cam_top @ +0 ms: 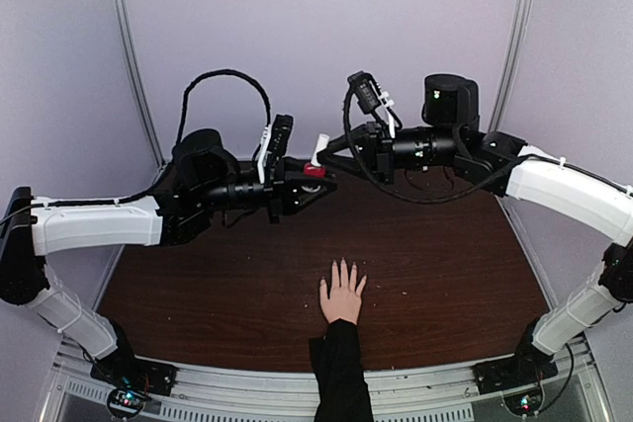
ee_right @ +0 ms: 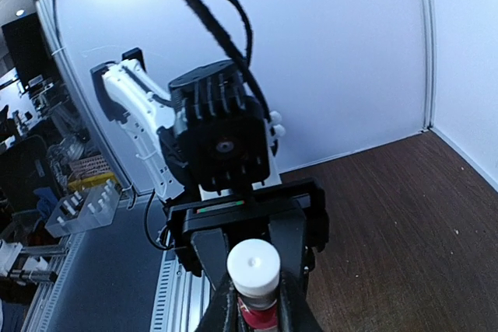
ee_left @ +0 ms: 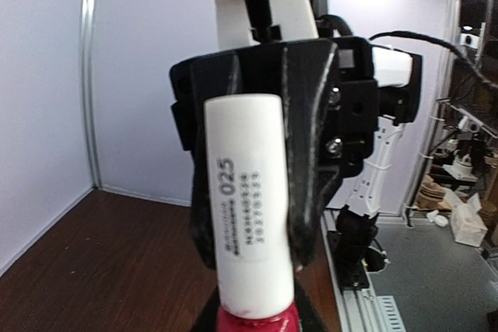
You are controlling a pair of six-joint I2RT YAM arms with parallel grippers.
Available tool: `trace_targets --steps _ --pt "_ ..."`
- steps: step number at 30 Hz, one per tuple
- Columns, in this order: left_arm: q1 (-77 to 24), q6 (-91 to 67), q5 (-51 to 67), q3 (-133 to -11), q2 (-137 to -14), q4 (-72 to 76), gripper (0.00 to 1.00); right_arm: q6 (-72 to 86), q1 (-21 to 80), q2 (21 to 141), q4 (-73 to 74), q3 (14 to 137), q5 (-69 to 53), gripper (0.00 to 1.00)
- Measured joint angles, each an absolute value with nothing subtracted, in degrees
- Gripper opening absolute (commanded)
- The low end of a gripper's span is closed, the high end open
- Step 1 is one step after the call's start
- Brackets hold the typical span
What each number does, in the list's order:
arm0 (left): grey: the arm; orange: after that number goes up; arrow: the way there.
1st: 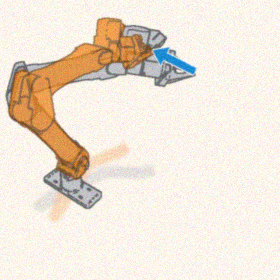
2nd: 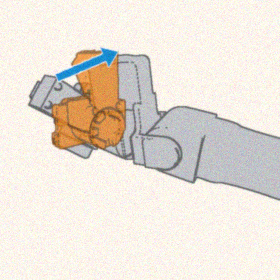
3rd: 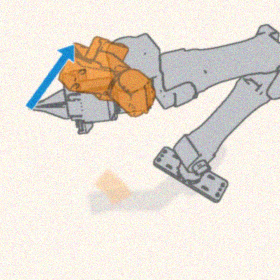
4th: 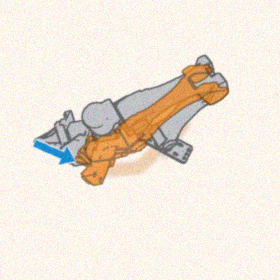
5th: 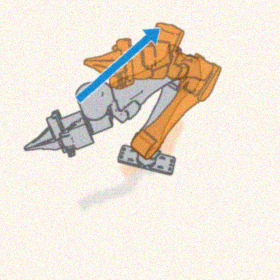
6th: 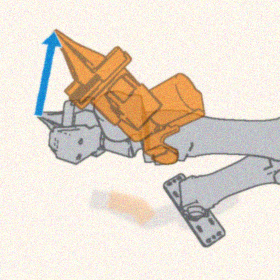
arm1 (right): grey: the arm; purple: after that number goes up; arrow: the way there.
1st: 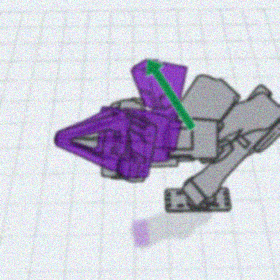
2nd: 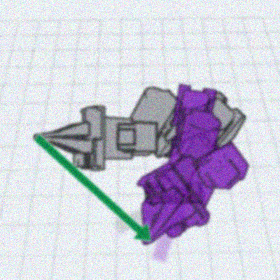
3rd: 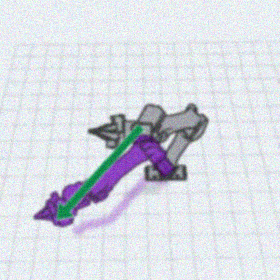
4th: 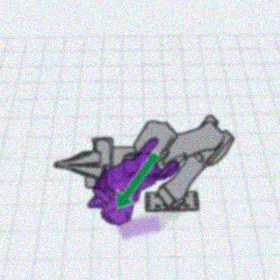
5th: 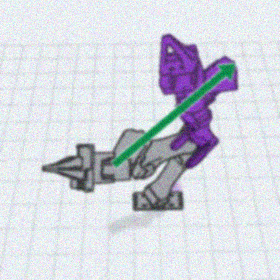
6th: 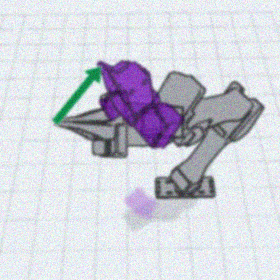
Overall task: Paint the nails
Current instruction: Unscrew the nail polish bottle cap from the nail polish bottle.
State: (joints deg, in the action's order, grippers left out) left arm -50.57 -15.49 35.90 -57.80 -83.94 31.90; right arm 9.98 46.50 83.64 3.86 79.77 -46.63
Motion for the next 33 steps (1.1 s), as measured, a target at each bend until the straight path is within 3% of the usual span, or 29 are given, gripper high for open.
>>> trace_targets --steps 7,11,15,23,33 --pt "-50.6 -21.1 48.9 -60.5 -86.5 36.0 0.00 4.1 46.4 82.6 5.2 80.5 -54.8 0.02" --pt "-50.9 -22.5 52.3 -60.5 -86.7 37.2 0.00 2.9 46.3 82.5 5.6 80.8 -57.1 0.46" --pt "-51.8 -20.4 51.1 -60.5 -86.4 36.2 0.00 3.9 45.6 82.5 5.8 80.7 -57.0 0.58" --pt "-52.2 -11.7 37.8 -60.3 -83.2 27.7 0.00 10.5 44.9 82.0 2.5 79.4 -52.5 0.61" --pt "-52.3 -7.8 21.9 -60.3 -83.1 20.8 0.00 16.4 45.2 82.3 0.4 79.2 -42.8 0.54"
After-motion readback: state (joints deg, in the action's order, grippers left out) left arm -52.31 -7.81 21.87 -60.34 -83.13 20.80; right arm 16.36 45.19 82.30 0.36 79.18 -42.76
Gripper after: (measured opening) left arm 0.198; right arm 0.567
